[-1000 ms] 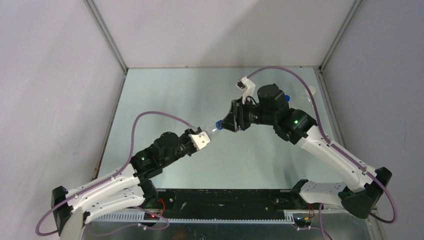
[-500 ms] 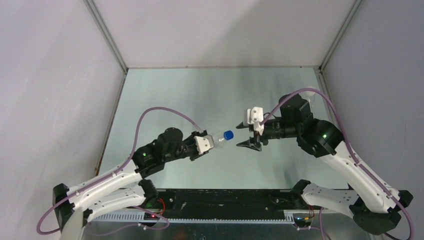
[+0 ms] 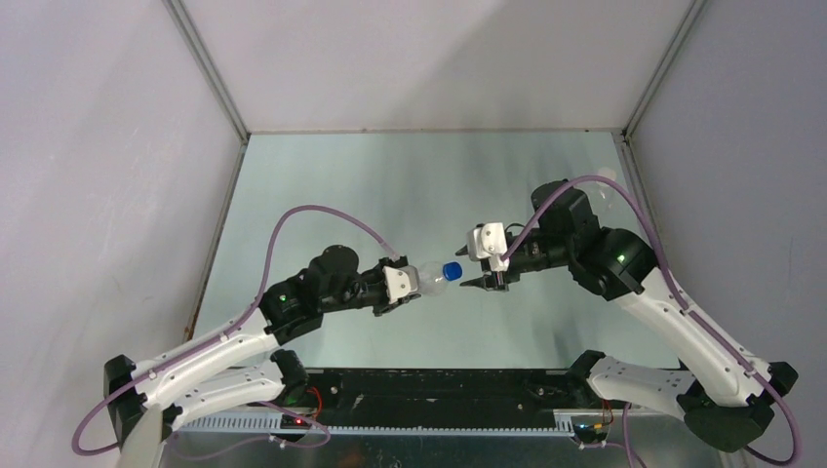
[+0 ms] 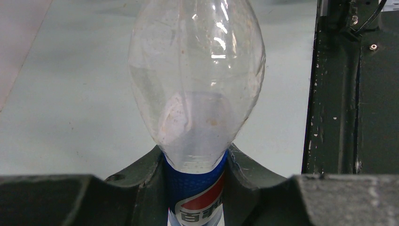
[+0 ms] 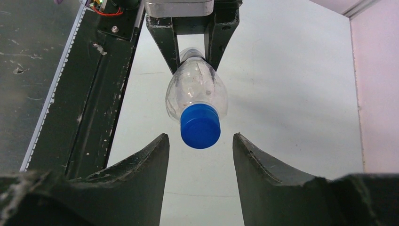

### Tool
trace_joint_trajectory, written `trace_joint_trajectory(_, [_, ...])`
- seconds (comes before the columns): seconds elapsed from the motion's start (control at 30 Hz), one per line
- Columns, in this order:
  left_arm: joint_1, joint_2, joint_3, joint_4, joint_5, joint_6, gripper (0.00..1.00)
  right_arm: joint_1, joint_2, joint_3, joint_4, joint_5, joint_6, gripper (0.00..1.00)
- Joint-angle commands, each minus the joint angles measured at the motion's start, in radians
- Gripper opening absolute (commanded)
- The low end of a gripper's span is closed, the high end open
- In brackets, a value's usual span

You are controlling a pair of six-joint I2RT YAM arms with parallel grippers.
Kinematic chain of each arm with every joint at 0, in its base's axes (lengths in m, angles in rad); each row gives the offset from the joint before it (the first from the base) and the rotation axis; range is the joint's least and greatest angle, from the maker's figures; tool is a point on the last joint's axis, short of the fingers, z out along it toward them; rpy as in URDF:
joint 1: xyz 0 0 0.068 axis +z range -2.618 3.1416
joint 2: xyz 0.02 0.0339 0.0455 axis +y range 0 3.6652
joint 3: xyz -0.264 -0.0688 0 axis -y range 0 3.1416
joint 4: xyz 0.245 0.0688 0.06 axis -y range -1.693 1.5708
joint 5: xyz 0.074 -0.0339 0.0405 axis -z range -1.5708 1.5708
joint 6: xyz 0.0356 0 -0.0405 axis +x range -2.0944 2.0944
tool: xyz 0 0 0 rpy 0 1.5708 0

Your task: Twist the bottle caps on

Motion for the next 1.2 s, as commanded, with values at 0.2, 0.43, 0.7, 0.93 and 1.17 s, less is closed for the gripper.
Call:
trace_joint_trajectory(0.2, [0.004, 0.002, 0.039, 0.037, 0.032, -0.012, 0.25, 0.01, 0.026, 0.013, 0.049, -0.058, 0.003, 0.46])
trace_joint_trajectory(0.43, [0.005, -0.006, 0.039, 0.05, 0.026, -0.013, 0.25, 0.017, 0.056, 0.014, 0.055, -0.054, 0.065, 0.34])
trace_joint_trajectory(0.7, [0.005, -0.037, 0.003, 0.121, -0.093, -0.022, 0.23, 0.029, 0.112, 0.014, 0.138, 0.063, 0.456, 0.1])
trace_joint_trajectory(0.93, [-0.073, -0.075, -0.07, 0.25, -0.421, 0.062, 0.23, 0.024, 0.201, 0.013, 0.19, 0.466, 1.15, 0.0])
trace_joint_trajectory(1.17, [-0.138, -0.068, -0.115, 0.286, -0.6, 0.158, 0.24, 0.037, 0.273, 0.006, 0.207, 0.461, 1.435, 0.18])
